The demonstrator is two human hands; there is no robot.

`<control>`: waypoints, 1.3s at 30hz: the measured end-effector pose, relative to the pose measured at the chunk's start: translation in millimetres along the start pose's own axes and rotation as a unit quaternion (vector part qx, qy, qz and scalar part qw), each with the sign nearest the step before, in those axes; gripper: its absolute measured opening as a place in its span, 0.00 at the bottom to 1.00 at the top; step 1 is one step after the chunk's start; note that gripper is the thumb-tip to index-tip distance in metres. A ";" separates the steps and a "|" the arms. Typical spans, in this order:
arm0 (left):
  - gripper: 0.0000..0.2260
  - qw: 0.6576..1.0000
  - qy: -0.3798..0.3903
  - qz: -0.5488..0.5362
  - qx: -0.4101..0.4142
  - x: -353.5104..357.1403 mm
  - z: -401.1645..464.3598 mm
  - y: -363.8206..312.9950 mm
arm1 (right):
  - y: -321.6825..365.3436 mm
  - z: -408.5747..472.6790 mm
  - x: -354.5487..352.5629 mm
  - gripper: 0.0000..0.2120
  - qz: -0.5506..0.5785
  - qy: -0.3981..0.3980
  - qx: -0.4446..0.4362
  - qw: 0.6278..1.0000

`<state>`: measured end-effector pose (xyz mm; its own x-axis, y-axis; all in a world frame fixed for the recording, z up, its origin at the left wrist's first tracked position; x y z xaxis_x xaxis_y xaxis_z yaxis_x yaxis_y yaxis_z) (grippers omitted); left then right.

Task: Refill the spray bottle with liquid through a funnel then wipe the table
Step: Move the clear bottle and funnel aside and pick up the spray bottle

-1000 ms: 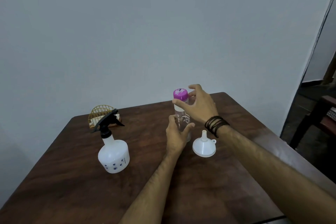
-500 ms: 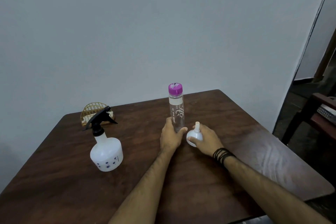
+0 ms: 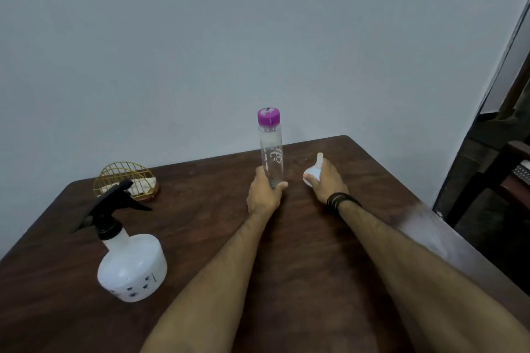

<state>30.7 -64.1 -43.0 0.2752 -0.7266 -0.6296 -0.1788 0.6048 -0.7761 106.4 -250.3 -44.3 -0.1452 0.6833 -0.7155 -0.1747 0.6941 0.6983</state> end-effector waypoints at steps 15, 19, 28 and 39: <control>0.32 0.992 0.021 0.121 -0.019 38.7 101.9 -10.5 | -19.5 91.4 -8.8 0.35 -0.048 -0.035 0.000 0.998; 0.54 0.991 0.028 0.126 -0.021 33.9 84.6 -9.0 | -19.7 86.8 -10.8 0.45 -0.056 -0.061 -0.024 0.996; 0.38 0.954 0.088 0.286 -0.017 25.5 25.5 5.6 | -9.5 52.0 2.8 0.49 -0.219 -0.062 -0.050 0.973; 0.35 0.947 0.106 0.303 0.014 14.7 -13.8 18.0 | 23.7 13.2 10.1 0.17 -0.275 -0.069 -0.125 0.951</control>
<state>18.5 -68.5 -66.8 -0.0651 -0.2909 -0.9545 -0.2167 0.9379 -0.2711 113.6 -223.9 -34.8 0.1616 0.2685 -0.9496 -0.4164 0.8910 0.1810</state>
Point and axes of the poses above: each hand's wrist, its own z-axis towards the middle knuckle, its own x-axis out of the palm, y = z × x, the point moved 7 cm from there along z, towards the middle knuckle, and after that the axes turned 9 degrees about y, right-handed, at the moved point
